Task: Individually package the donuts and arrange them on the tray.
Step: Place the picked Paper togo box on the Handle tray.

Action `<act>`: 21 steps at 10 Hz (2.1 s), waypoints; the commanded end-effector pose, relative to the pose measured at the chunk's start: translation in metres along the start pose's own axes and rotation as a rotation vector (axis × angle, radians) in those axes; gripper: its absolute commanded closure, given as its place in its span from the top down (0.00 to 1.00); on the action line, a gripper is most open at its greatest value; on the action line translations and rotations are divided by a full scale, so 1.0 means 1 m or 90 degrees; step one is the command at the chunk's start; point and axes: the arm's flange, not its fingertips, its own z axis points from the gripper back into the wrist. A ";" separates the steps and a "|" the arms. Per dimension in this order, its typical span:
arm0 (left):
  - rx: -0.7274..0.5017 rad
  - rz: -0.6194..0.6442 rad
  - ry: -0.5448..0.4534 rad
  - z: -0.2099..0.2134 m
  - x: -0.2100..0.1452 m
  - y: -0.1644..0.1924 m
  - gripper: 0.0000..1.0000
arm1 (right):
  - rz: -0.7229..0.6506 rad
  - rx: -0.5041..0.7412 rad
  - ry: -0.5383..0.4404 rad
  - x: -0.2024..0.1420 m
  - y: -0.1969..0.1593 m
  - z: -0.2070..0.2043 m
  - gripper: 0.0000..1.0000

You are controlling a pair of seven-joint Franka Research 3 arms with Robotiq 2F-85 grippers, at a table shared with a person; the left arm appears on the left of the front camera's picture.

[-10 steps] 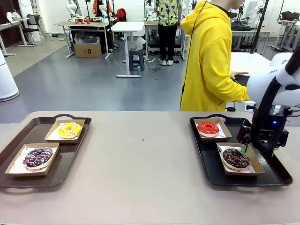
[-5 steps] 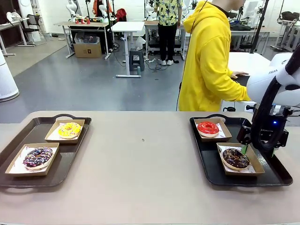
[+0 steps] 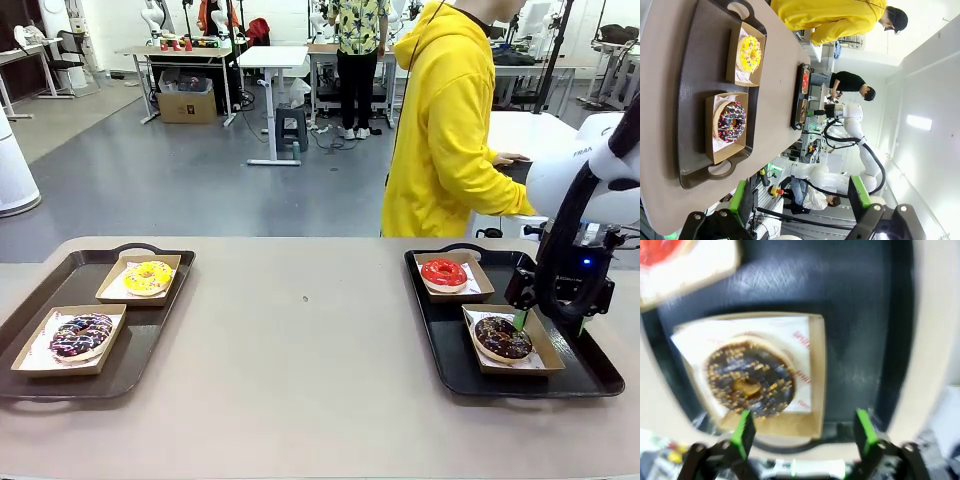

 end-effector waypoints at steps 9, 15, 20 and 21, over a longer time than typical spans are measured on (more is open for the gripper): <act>0.004 0.002 -0.009 -0.002 -0.005 -0.002 1.00 | 0.129 0.892 -0.088 0.012 -0.223 0.059 1.00; 0.004 0.002 -0.009 -0.002 -0.005 -0.002 1.00 | 0.081 0.907 -0.151 -0.013 -0.268 0.028 1.00; 0.004 0.002 -0.009 -0.002 -0.005 -0.002 1.00 | 0.081 0.907 -0.151 -0.013 -0.268 0.028 1.00; 0.004 0.002 -0.009 -0.002 -0.005 -0.002 1.00 | 0.081 0.907 -0.151 -0.013 -0.268 0.028 1.00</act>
